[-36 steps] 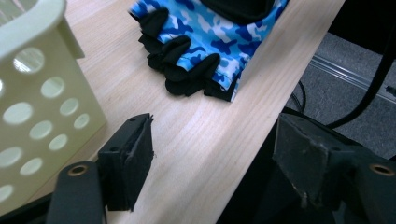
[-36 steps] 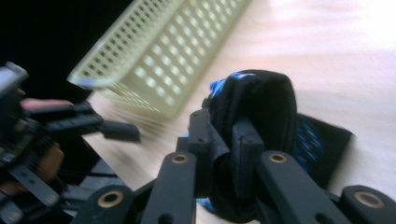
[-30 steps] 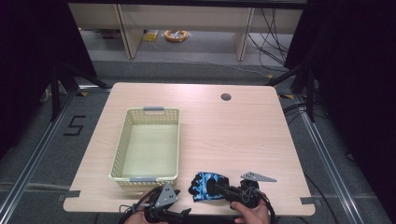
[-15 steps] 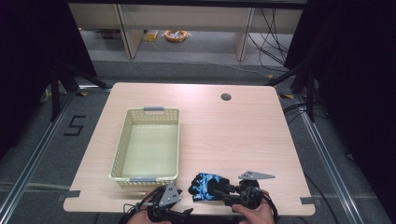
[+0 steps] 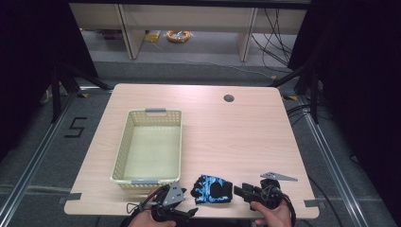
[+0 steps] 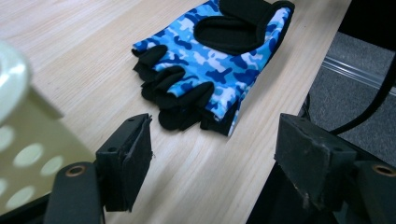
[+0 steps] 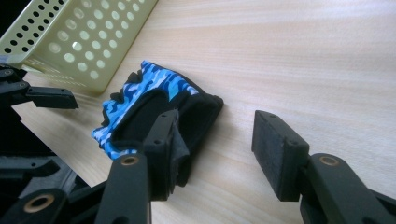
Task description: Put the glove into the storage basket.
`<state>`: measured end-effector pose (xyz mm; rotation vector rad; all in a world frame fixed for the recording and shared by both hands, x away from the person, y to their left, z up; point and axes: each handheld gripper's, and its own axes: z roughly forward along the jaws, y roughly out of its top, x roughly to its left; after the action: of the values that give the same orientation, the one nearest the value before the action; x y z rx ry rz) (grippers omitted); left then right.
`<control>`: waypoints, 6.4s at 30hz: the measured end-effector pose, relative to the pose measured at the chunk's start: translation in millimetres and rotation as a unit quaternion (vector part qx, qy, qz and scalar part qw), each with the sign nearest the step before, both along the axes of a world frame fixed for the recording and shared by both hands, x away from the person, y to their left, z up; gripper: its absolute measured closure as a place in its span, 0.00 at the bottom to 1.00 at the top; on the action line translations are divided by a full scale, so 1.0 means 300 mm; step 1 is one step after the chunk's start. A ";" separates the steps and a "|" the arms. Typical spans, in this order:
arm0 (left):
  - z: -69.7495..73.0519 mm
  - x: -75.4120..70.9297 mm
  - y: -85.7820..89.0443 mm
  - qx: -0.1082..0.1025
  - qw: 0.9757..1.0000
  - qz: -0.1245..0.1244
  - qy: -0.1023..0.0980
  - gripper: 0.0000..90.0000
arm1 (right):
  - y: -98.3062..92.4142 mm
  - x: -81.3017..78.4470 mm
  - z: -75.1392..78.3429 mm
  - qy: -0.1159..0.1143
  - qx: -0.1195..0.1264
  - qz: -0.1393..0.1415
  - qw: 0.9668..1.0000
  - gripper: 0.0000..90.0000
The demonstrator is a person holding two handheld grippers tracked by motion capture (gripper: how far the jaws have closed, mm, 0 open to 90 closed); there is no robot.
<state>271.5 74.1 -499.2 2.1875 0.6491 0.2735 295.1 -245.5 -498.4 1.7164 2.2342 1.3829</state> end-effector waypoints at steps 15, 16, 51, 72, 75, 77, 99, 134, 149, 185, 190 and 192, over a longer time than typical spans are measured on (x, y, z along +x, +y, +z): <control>-0.026 0.051 -0.078 0.032 0.999 -0.006 -0.005 0.27 | 0.017 0.035 -0.042 0.013 0.001 0.008 1.000 0.61; -0.026 0.051 -0.078 0.032 0.999 -0.006 -0.005 0.26 | 0.018 0.032 -0.037 0.019 0.010 0.013 1.000 0.61; -0.044 0.036 -0.130 0.075 0.995 -0.048 -0.048 0.71 | 0.087 0.039 -0.077 0.033 0.045 0.047 0.997 0.96; -0.022 0.015 -0.106 0.041 0.996 -0.046 -0.067 0.79 | 0.082 0.003 -0.015 -0.022 0.069 0.055 0.996 0.98; -0.012 0.017 -0.103 0.049 0.995 -0.053 -0.076 0.79 | 0.089 -0.011 -0.002 -0.001 0.080 0.048 0.996 0.98; -0.007 0.017 -0.104 0.035 0.996 -0.045 -0.066 0.79 | 0.087 -0.008 -0.001 -0.018 0.076 0.053 0.996 0.98; 0.167 0.026 -0.048 0.023 0.995 -0.039 -0.092 0.79 | 0.114 0.001 0.175 -0.069 0.065 0.080 0.992 0.98; 0.350 0.169 0.298 0.036 0.995 0.039 -0.086 0.79 | 0.509 0.264 0.373 -0.074 0.047 0.160 0.983 0.98; 0.276 0.246 0.428 0.064 0.995 0.065 -0.045 0.79 | 0.664 0.361 0.292 -0.046 0.029 0.172 0.984 0.98; 0.158 0.319 0.506 0.125 0.988 0.055 0.075 0.67 | 0.844 0.403 0.148 0.036 -0.087 0.172 0.981 0.96; 0.178 0.311 0.506 0.127 0.989 0.052 0.062 0.61 | 0.847 0.402 0.146 0.033 -0.094 0.174 0.980 0.96; 0.191 0.306 0.507 0.123 0.988 0.055 0.077 0.58 | 0.849 0.402 0.148 0.034 -0.097 0.172 0.980 0.96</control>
<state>363.4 226.2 -441.9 2.4292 0.8628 0.2545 415.6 9.0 -454.0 1.3864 2.6992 1.1147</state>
